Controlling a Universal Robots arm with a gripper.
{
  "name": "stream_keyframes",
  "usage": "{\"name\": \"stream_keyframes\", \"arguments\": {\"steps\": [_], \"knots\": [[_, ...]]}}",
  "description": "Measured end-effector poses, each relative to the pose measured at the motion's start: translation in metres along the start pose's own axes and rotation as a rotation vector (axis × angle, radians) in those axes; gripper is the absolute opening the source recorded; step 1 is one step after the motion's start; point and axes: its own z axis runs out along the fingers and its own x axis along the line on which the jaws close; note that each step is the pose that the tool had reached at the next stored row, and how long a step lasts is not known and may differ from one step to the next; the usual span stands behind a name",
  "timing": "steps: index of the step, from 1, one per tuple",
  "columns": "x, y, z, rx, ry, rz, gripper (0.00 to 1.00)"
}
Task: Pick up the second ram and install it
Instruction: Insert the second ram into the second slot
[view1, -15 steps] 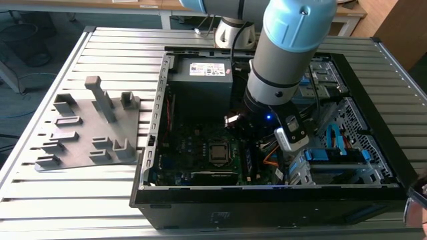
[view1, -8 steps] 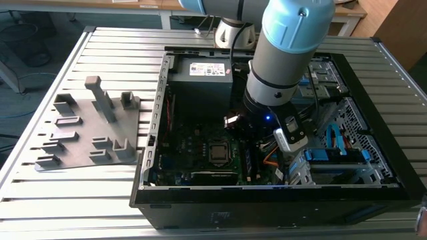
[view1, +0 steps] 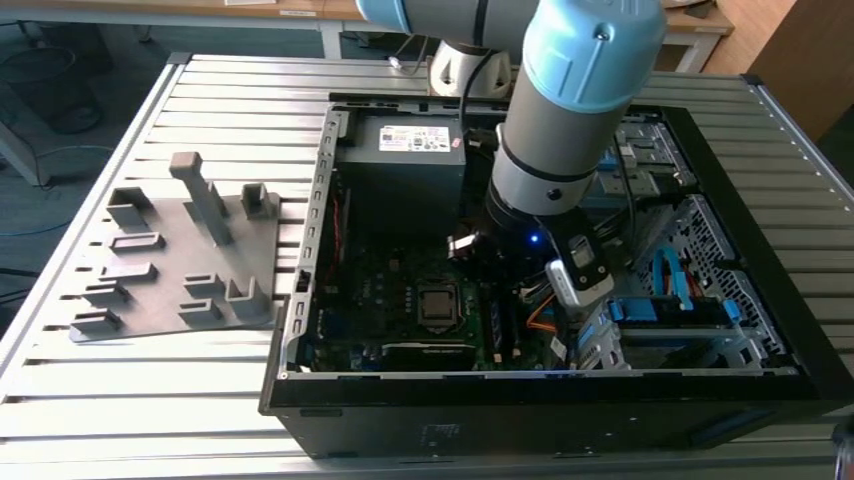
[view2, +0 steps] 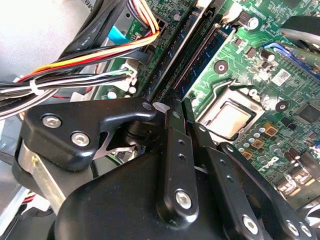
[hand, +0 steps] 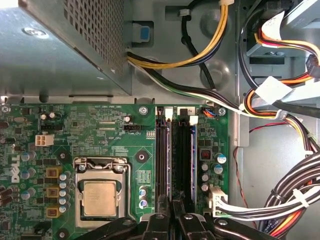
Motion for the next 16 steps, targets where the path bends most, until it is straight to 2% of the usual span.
{"name": "stream_keyframes", "arguments": {"steps": [10, 11, 13, 16], "knots": [[-0.0001, 0.0001, 0.0021, -0.0008, -0.0002, 0.000, 0.14], [-0.0001, 0.0001, 0.0021, -0.0004, -0.0001, 0.000, 0.15], [-0.0001, 0.0000, 0.0020, 0.0001, 0.0000, 0.000, 0.27], [0.0000, 0.0000, -0.0002, 0.0002, 0.0000, 0.000, 0.27]]}}
